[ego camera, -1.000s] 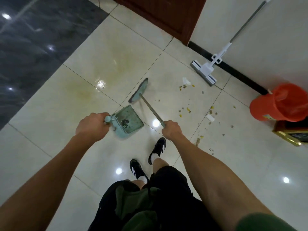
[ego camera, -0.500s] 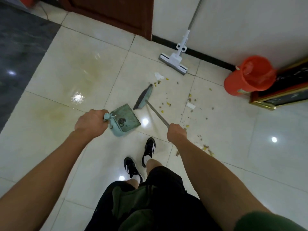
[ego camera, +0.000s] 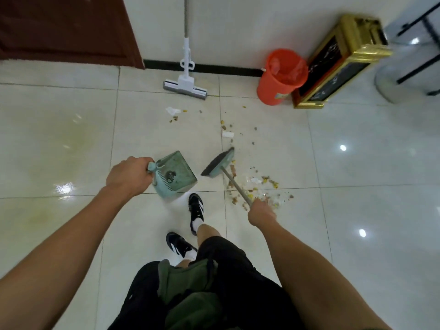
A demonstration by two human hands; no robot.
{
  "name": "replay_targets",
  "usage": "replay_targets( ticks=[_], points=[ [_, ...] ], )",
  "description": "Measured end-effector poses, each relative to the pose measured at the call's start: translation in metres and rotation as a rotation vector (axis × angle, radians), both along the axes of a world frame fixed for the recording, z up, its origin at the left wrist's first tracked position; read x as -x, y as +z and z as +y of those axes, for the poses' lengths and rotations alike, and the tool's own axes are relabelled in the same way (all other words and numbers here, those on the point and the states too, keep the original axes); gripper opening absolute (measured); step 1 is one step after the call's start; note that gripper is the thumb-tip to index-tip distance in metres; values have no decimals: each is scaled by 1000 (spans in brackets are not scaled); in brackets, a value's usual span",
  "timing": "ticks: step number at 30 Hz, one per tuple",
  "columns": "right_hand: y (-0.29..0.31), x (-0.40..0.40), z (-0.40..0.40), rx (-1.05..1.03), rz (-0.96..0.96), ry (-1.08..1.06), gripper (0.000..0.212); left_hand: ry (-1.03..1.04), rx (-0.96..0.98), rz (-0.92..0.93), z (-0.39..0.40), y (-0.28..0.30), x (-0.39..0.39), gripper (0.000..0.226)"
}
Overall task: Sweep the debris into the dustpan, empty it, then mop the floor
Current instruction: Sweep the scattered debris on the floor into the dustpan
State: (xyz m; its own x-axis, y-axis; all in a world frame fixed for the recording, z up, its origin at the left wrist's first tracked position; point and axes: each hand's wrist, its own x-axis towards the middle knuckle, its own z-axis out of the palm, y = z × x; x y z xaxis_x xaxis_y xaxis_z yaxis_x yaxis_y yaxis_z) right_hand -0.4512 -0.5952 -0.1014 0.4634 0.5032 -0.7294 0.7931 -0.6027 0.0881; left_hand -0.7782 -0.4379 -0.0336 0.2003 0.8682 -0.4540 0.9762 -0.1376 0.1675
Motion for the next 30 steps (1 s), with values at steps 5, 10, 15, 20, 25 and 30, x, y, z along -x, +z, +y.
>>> replay_targets(
  ticks=[5, 10, 15, 20, 25, 30],
  points=[
    [2, 7, -39, -70, 2, -58, 33, -99, -4, 2, -11, 2, -23, 12],
    [12, 9, -37, -140, 5, -93, 24, -141, -14, -8, -12, 7, -35, 11],
    [13, 11, -19, -205, 33, -86, 25, -130, -30, -10, -9, 10, -29, 8],
    [5, 19, 17, -245, 65, -23, 33, -37, -5, -5, 3, 10, -9, 8],
    [-9, 37, 88, -251, 123, 32, 33, 66, 6, -4, 28, 14, 22, 8],
    [-26, 55, 176, -269, 191, 96, 30, 179, 18, 22, 66, 16, 49, 8]
  ],
)
